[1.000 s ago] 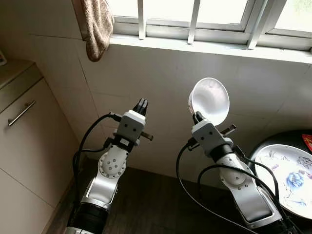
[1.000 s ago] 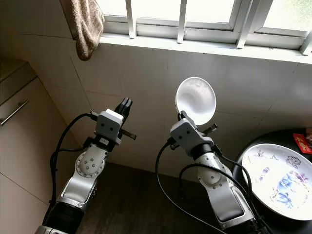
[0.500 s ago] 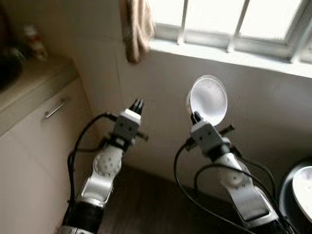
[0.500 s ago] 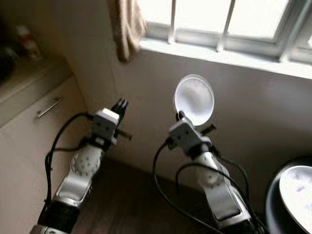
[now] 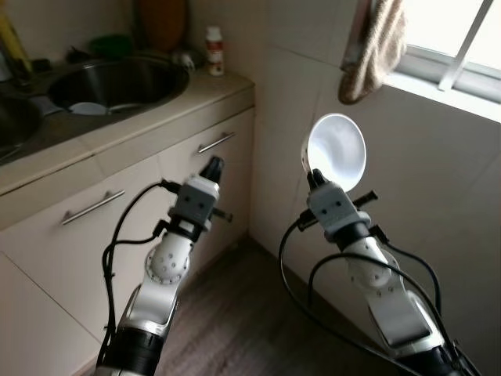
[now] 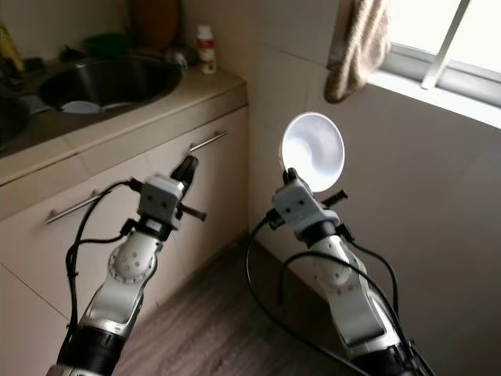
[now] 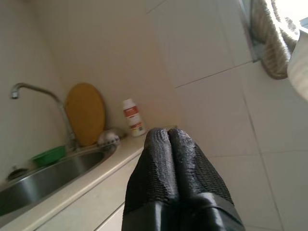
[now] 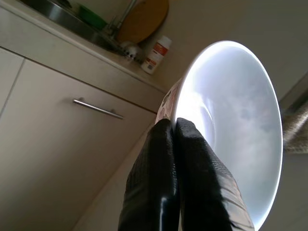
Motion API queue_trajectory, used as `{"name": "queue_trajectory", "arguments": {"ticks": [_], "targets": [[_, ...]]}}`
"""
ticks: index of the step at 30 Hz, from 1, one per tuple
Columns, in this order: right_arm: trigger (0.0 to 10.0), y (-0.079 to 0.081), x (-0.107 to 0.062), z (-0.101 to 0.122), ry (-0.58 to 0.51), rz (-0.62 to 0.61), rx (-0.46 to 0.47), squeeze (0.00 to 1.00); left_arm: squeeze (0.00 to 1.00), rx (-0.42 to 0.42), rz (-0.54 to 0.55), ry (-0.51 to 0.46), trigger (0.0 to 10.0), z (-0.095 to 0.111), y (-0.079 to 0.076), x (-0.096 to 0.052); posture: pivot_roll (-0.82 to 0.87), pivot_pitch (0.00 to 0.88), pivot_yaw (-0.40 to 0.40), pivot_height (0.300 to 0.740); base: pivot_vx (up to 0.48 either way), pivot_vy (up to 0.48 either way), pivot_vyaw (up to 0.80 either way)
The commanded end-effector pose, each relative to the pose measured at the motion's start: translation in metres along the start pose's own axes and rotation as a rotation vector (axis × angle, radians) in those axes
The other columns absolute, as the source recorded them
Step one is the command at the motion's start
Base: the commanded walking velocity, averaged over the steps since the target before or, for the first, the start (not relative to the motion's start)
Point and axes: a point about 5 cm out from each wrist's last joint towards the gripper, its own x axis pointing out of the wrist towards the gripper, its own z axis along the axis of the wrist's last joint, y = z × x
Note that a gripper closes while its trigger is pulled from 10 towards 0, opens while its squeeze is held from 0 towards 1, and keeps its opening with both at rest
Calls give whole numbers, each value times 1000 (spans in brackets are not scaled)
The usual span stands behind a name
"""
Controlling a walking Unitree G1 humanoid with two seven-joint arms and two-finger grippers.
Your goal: Kitchen organization
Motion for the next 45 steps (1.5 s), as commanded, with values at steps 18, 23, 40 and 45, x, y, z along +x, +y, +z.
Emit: {"name": "queue_trajectory", "arguments": {"ticks": [18, 23, 40, 45], "targets": [[0, -7, 11, 10, -68, -34, 15, 0, 0, 1, 2, -50, 10000, 9, -2, 5, -76, 0, -33, 740, 376, 0, 791], [0, -8, 11, 10, -69, -38, 29, 0, 0, 1, 1, -49, 10000, 9, -3, 5, -76, 0, -33, 740, 436, 0, 800], [10000, -24, 23, 15, -74, -135, 86, 0, 0, 4, 0, -43, 10000, 8, -5, 5, -73, 0, -35, 740, 325, 0, 138], [10000, -22, 25, 17, -80, -128, 92, 0, 0, 6, 0, -38, 10000, 7, -5, 4, -72, 0, -36, 740, 108, 0, 0]]}}
